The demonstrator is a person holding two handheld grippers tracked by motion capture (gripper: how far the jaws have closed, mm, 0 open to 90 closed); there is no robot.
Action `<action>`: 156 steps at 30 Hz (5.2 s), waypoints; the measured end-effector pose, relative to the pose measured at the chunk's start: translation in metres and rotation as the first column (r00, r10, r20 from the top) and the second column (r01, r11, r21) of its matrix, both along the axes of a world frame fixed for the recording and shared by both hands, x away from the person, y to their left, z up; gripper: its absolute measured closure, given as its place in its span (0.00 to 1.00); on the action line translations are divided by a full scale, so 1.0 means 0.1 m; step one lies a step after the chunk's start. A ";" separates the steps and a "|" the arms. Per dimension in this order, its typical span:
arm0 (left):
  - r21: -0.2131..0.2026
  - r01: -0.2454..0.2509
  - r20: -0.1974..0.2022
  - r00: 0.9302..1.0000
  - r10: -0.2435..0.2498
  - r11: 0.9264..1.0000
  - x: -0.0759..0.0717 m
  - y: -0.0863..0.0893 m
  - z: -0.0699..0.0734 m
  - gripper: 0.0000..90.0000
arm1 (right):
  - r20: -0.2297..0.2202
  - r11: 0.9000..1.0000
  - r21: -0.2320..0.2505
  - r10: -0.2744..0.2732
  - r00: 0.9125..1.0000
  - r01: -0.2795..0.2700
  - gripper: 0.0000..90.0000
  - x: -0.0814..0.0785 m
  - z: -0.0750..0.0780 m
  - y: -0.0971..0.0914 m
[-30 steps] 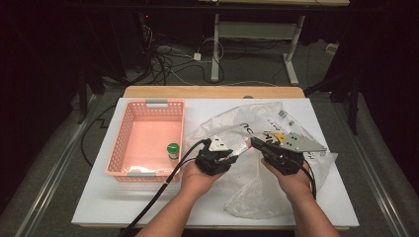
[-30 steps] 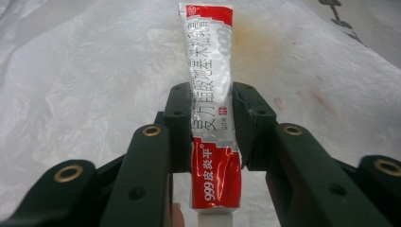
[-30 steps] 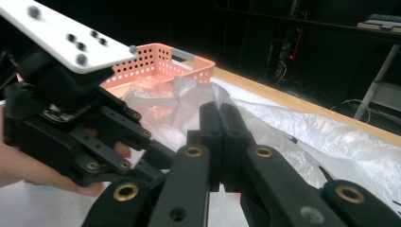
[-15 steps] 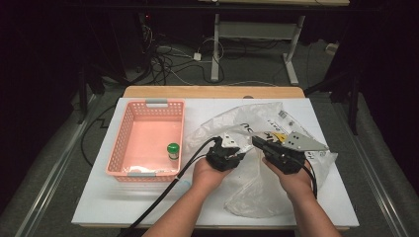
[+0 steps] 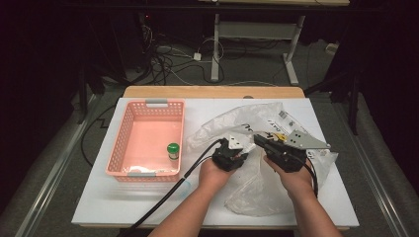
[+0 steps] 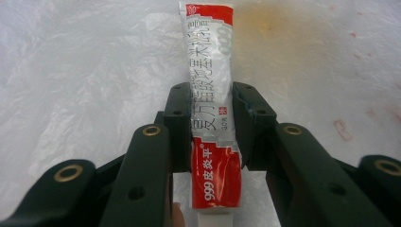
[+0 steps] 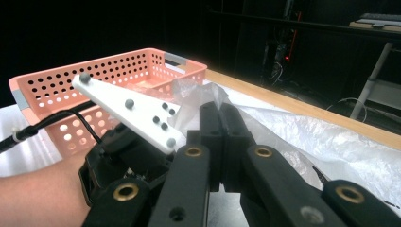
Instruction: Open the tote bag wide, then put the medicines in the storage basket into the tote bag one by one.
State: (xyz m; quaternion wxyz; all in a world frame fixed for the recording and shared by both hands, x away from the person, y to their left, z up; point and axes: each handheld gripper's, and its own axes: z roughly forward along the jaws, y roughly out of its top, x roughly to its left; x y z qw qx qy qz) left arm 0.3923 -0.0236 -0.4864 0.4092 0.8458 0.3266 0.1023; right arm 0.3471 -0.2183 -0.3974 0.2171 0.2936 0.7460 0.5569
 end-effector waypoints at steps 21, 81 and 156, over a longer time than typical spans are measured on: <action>-0.064 -0.007 -0.031 0.999 0.005 0.998 -0.07 0.12 0.05 0.49 | -0.007 1.000 -0.012 0.007 1.000 -0.007 1.00 0.01 -0.03 0.01; -0.152 -0.122 0.024 0.992 0.127 0.981 -0.93 1.93 0.57 0.00 | -0.008 1.000 -0.027 0.006 1.000 -0.006 1.00 -0.02 -0.04 0.03; 0.224 -0.099 -0.241 0.958 0.153 0.970 0.08 2.12 0.66 0.37 | -0.016 1.000 -0.015 0.013 1.000 -0.014 1.00 -0.02 -0.04 0.00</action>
